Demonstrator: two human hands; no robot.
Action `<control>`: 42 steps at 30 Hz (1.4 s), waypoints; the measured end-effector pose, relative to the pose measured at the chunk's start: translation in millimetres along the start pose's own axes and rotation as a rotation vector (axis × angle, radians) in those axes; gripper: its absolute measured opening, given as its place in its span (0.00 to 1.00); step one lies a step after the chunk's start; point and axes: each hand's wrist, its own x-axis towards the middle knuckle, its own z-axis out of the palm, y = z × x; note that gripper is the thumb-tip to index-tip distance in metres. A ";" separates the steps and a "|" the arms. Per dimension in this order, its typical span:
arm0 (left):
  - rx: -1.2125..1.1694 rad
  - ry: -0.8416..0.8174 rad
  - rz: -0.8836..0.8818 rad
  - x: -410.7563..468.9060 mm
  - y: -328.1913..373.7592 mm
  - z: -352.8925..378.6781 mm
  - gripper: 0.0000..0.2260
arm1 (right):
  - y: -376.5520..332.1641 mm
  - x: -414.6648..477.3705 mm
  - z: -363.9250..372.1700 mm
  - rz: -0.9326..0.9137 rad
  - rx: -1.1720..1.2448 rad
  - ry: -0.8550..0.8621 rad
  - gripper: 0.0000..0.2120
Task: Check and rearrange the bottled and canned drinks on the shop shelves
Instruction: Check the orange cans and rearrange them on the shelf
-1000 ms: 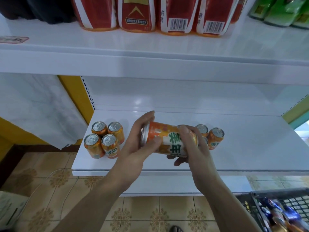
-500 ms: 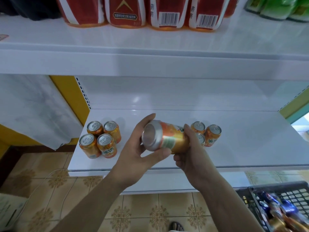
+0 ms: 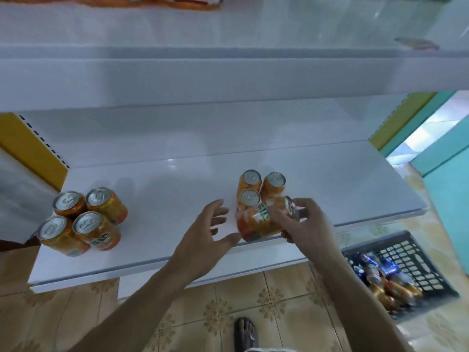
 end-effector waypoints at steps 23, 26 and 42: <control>0.130 0.125 -0.356 39.2 -42.1 23.3 0.14 | 6.8 83.7 29.6 -0.299 -0.605 0.014 0.20; 0.141 0.160 -0.378 17.6 -58.8 -11.5 0.14 | -20.4 51.1 78.1 -0.386 -0.514 -0.125 0.21; 0.175 0.378 -0.534 -121.1 -163.0 -200.1 0.17 | -92.9 -44.5 361.1 -0.441 -0.439 -0.421 0.34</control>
